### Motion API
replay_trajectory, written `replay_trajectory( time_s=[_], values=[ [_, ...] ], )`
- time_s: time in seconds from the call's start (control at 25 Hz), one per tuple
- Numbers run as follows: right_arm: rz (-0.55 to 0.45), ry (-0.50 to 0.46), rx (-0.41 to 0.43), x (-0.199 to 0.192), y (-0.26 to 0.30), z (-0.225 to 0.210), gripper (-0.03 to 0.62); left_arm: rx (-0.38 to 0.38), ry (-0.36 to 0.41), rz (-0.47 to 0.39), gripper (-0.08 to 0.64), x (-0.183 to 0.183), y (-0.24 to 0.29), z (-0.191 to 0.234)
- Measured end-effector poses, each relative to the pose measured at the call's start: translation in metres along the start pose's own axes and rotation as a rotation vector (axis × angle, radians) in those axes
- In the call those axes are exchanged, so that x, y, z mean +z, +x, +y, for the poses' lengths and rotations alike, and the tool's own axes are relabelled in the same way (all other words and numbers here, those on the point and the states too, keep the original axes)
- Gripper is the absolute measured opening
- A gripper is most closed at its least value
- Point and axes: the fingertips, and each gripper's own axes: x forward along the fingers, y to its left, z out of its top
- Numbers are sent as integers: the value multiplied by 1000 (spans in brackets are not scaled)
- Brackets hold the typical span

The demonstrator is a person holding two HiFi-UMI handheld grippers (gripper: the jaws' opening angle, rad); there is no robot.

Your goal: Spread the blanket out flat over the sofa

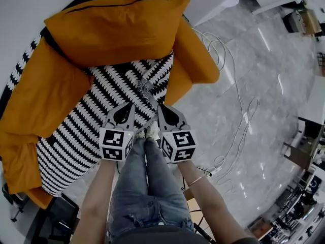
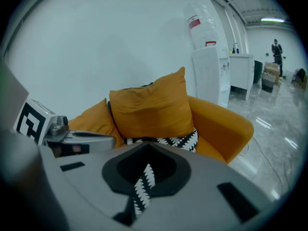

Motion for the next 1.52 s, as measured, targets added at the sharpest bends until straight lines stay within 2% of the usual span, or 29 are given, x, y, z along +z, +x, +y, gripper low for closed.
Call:
replay_trajectory(
  time_s=[0.32, 0.64, 0.88, 1.04, 1.24, 1.36, 1.52],
  values=[
    [37, -66, 48, -40, 69, 5, 11, 24, -55, -14, 18, -43, 34, 39],
    [100, -44, 29, -88, 144, -26, 11, 55, -126, 15, 18, -95, 83, 62],
    [188, -154, -35, -99, 176, -31, 12, 74, -160, 13, 18, -104, 84, 71],
    [215, -192, -37, -104, 191, -32, 15, 76, -170, 8, 18, -108, 90, 74],
    [244, -180, -36, -94, 200, -34, 69, 76, -176, 11, 18, -91, 101, 74],
    [269, -174, -48, -111, 218, -44, 102, 76, -188, 3, 18, -104, 119, 77],
    [304, -169, -64, -130, 235, -52, 180, 83, -186, 11, 18, -120, 131, 84]
  ],
)
